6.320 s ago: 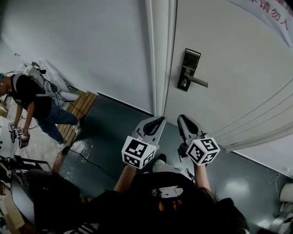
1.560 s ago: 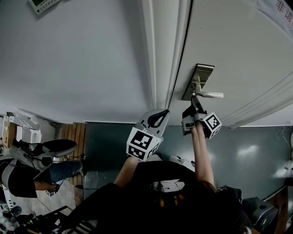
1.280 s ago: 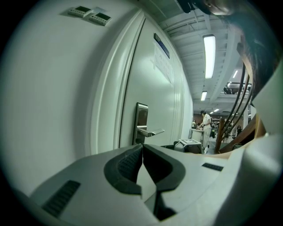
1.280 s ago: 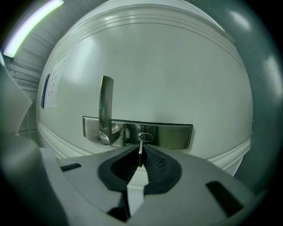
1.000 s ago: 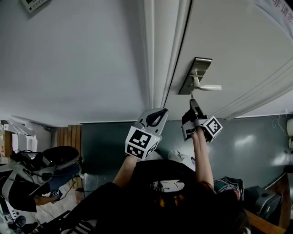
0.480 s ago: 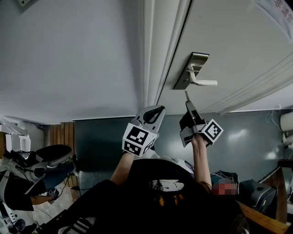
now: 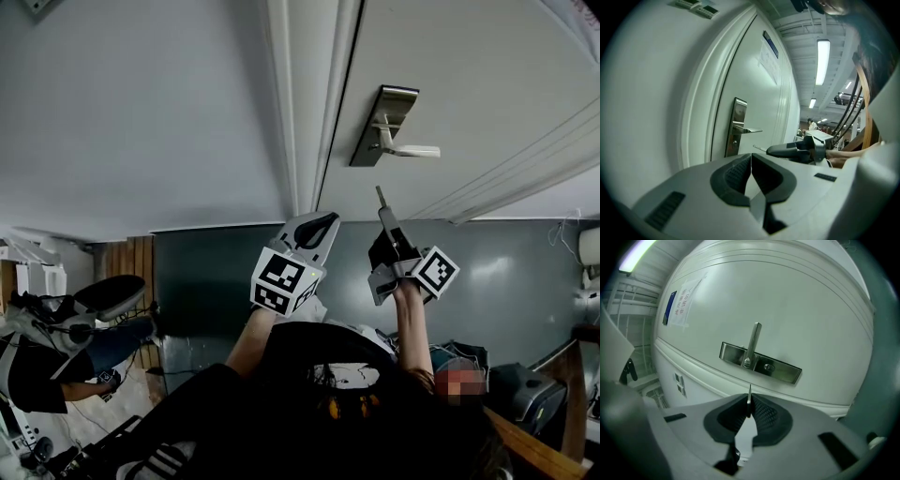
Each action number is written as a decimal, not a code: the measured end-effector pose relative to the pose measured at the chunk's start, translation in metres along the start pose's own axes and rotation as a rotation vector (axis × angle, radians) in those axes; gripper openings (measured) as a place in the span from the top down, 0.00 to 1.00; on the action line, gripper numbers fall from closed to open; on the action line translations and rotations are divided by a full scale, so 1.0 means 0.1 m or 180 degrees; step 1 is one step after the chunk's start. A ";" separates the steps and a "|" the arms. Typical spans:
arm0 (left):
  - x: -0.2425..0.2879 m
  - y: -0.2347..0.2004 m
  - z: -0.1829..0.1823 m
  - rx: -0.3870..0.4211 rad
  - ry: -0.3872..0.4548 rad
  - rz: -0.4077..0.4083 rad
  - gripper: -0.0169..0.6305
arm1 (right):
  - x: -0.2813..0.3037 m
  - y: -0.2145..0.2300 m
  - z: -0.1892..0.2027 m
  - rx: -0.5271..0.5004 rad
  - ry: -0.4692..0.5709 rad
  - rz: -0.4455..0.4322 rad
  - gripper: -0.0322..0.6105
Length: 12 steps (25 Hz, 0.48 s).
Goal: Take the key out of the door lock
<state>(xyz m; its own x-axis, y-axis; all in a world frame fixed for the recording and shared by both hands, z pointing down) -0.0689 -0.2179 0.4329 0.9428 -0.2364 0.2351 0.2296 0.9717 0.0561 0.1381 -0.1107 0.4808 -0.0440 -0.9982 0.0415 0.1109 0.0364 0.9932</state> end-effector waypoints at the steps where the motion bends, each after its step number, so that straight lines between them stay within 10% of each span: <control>1: -0.01 0.04 0.00 0.0002 -0.0018 -0.0016 0.96 | -0.04 0.00 0.00 -0.0005 -0.0025 -0.0001 0.92; 12: -0.26 0.58 0.00 0.0030 -0.0106 -0.0249 0.96 | -0.54 -0.11 0.03 -0.0282 -0.0236 -0.0053 0.92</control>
<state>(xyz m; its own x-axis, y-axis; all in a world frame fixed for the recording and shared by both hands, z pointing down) -0.0800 -0.1556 0.4298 0.9134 -0.3117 0.2619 0.2999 0.9502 0.0847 0.1360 -0.0574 0.4683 -0.1195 -0.9922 0.0364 0.1968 0.0122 0.9804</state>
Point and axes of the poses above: the fingertips, and each gripper's own axes: x forward along the fingers, y to its right, z out of its underside, the point moved 10 cm from there along -x, backward along the fingers, and after that the axes turned 14 degrees about x, right-handed, at the moved point
